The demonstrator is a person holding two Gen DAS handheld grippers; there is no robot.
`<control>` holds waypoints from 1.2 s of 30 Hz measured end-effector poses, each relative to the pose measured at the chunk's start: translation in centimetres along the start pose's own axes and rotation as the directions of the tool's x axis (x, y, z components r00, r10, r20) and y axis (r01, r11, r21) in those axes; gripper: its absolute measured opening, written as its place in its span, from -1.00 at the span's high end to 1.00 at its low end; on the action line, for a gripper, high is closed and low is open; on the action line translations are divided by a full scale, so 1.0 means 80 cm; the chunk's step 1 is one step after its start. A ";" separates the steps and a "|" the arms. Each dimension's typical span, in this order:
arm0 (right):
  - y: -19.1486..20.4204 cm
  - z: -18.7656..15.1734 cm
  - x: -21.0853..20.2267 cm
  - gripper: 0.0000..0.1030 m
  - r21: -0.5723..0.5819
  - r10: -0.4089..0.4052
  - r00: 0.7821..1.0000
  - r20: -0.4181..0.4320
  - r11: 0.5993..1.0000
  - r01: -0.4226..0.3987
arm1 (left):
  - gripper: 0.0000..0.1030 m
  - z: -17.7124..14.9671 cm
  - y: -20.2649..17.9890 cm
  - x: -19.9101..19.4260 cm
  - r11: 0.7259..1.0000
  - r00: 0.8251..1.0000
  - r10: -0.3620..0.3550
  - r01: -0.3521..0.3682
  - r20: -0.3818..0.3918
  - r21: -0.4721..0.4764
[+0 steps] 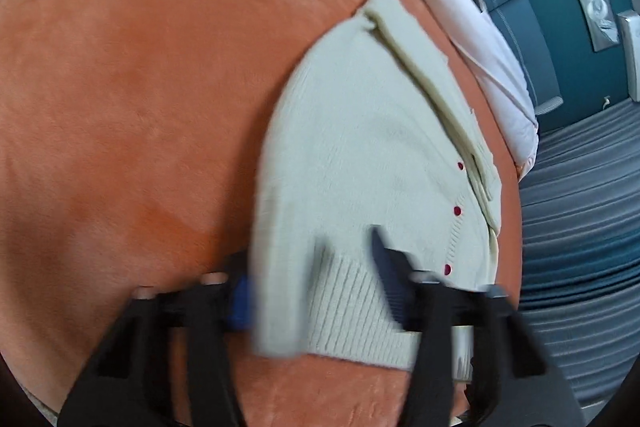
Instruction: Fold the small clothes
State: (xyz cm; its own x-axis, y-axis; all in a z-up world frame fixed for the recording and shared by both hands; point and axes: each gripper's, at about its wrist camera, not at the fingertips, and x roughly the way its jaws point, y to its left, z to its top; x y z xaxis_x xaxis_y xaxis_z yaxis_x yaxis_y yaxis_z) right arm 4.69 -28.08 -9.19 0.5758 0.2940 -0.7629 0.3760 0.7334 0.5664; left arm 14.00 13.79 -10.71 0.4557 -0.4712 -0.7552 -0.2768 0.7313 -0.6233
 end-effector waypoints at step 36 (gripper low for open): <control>0.005 0.074 -0.103 0.23 -0.058 0.140 0.961 0.238 0.990 -0.129 | -0.08 0.005 -0.132 -0.113 0.948 0.986 -0.029 -0.024 0.161 0.317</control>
State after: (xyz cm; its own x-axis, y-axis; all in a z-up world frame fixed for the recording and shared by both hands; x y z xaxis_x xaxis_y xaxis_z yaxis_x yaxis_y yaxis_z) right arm 4.42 -33.82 -0.83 0.7788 0.2391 -0.5800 0.2555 0.7234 0.6414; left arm 13.15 10.49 2.76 0.5942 -0.4066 -0.6939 -0.0052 0.8608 -0.5089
